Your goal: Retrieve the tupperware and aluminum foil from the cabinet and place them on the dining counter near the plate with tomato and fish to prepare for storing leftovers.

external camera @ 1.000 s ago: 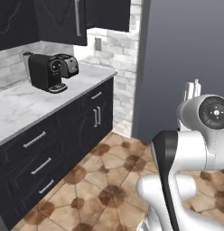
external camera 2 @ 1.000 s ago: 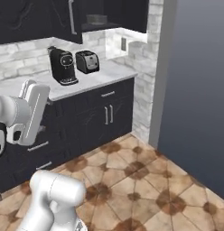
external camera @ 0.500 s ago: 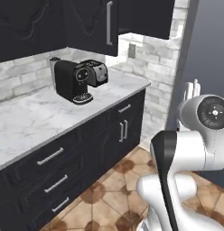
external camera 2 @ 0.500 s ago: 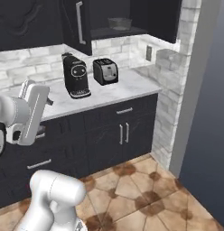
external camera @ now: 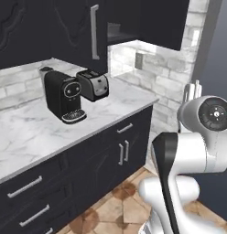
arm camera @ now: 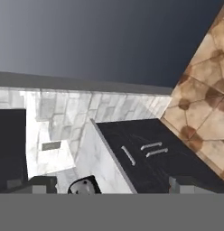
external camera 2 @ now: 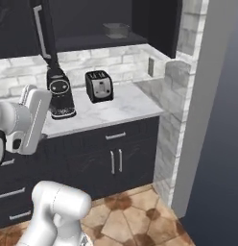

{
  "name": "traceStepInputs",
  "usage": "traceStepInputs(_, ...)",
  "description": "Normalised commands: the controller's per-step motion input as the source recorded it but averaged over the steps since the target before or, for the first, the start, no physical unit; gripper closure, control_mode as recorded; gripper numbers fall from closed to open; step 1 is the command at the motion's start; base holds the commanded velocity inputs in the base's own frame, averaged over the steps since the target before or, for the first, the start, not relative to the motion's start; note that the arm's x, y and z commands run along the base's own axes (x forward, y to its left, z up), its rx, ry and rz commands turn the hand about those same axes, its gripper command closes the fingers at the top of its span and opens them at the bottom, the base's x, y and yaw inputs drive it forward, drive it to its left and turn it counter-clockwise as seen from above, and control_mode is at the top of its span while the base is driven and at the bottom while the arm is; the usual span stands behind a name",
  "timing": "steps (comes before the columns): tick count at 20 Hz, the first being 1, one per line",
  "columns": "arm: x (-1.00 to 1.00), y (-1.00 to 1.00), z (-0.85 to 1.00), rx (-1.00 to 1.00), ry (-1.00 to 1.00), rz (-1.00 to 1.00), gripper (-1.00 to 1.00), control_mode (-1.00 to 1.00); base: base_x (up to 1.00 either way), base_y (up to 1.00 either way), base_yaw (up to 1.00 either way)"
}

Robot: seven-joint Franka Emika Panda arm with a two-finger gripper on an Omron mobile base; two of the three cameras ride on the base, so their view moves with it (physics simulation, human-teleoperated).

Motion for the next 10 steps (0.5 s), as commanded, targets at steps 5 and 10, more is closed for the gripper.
traceStepInputs(5,0.00,0.00,0.00,0.00,0.00,0.00,-1.00,1.00,0.92,-0.93,0.06)
traceStepInputs(10,0.00,0.00,0.00,0.00,0.00,0.00,-1.00,1.00,0.96,-0.31,0.23)
